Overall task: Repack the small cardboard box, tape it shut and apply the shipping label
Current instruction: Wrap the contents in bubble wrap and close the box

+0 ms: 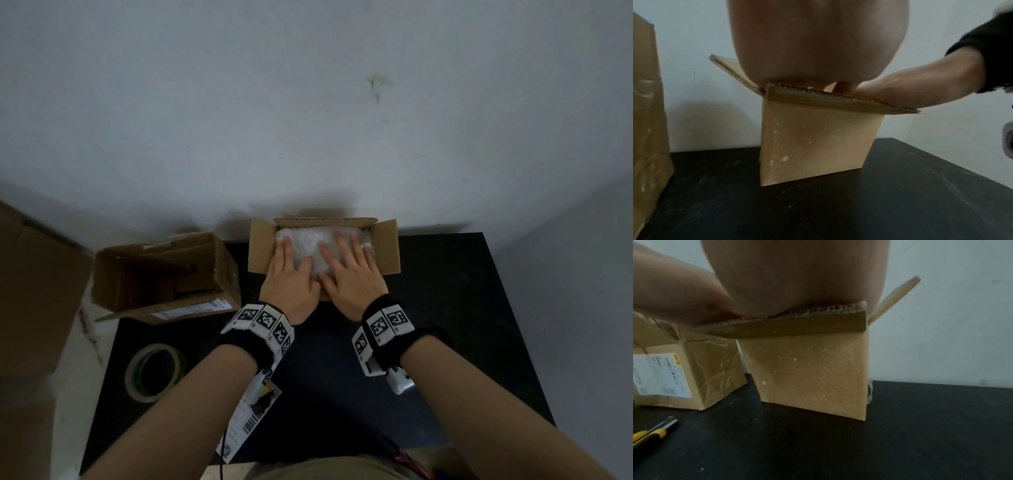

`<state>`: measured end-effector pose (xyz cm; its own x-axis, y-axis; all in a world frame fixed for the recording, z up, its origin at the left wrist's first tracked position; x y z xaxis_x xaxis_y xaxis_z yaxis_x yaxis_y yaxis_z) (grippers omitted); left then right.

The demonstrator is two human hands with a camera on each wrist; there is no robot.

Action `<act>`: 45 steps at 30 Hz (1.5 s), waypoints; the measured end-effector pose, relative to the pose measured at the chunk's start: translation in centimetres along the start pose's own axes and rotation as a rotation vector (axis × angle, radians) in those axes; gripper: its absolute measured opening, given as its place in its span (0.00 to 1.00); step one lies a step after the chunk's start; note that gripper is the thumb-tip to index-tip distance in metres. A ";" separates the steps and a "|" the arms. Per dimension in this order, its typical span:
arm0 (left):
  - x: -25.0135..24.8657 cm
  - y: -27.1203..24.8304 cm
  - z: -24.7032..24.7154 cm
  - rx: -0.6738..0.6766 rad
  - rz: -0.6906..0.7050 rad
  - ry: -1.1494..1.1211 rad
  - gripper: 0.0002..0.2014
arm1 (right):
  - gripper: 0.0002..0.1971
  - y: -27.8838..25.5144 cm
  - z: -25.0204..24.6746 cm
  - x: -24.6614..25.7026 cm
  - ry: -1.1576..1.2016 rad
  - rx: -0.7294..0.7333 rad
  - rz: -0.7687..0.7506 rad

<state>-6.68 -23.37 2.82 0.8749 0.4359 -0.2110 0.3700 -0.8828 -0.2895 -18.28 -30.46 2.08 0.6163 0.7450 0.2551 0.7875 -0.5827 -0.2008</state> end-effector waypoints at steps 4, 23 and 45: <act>0.1 0.4 0.0 -0.077 -0.002 0.039 0.20 | 0.36 -0.1 1.1 -0.4 -0.018 -0.012 0.003; -0.7 4.2 -1.3 0.258 -0.137 -0.301 0.29 | 0.30 1.4 -0.6 -0.7 0.239 0.145 0.170; 0.7 -1.8 0.5 -0.194 0.383 -0.003 0.22 | 0.34 -4.9 -1.7 -2.4 0.047 -0.100 -0.149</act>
<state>-6.89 -21.36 2.69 0.9598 0.0708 -0.2716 0.0712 -0.9974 -0.0086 -23.60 -30.00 4.02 0.4904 0.8109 0.3192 0.8648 -0.4982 -0.0628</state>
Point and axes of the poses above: each hand's wrist, its own y-axis towards the middle knuckle, its own z-axis out of the palm, x = y × z, the point moved 2 cm from there along y, towards the middle knuckle, and after that the axes turned 7 degrees about -z, right-handed, at the moved point
